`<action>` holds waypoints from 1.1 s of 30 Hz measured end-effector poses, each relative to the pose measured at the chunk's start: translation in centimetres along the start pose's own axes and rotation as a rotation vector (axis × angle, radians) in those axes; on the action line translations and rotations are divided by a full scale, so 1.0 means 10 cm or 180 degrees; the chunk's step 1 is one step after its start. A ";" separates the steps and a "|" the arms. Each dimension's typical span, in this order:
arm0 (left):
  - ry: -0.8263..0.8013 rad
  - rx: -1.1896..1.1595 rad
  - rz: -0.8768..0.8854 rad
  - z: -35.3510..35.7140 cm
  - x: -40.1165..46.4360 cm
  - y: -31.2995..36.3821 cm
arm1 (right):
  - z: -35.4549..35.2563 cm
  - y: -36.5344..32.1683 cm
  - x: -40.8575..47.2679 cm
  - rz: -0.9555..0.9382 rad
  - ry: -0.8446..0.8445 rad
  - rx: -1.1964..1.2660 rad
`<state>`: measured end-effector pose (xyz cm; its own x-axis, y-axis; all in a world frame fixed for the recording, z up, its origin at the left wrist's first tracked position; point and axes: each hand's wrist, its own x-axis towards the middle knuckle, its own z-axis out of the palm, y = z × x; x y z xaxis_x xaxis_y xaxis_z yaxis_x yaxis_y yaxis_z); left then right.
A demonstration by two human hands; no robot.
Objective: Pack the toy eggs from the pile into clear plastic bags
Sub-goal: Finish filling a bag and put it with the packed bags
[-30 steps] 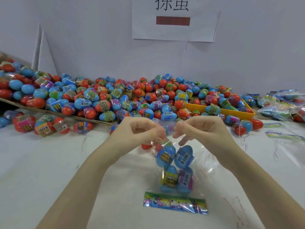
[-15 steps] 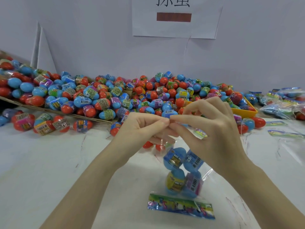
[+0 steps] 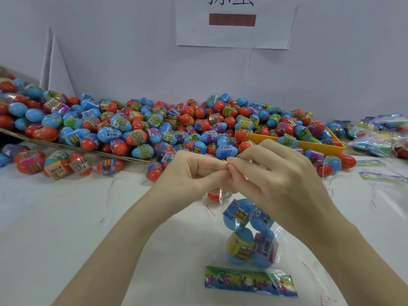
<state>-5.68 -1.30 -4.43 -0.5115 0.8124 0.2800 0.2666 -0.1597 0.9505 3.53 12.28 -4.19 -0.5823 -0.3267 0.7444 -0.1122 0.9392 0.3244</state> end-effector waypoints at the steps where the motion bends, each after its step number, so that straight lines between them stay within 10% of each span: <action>1: -0.0013 0.0007 0.0013 0.00 0.00 0.00 | 0.00 0.00 0.00 -0.0018 -0.0011 0.0002; 33: 0.0225 0.0476 0.0121 0.11 0.02 -0.08 | 0.04 0.01 -0.02 0.0286 -0.0110 0.0164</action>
<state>-5.10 -0.36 -5.26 -0.5534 0.7651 0.3292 0.4027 -0.1002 0.9098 3.30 12.50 -4.47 -0.6194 -0.2378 0.7482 -0.0991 0.9691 0.2260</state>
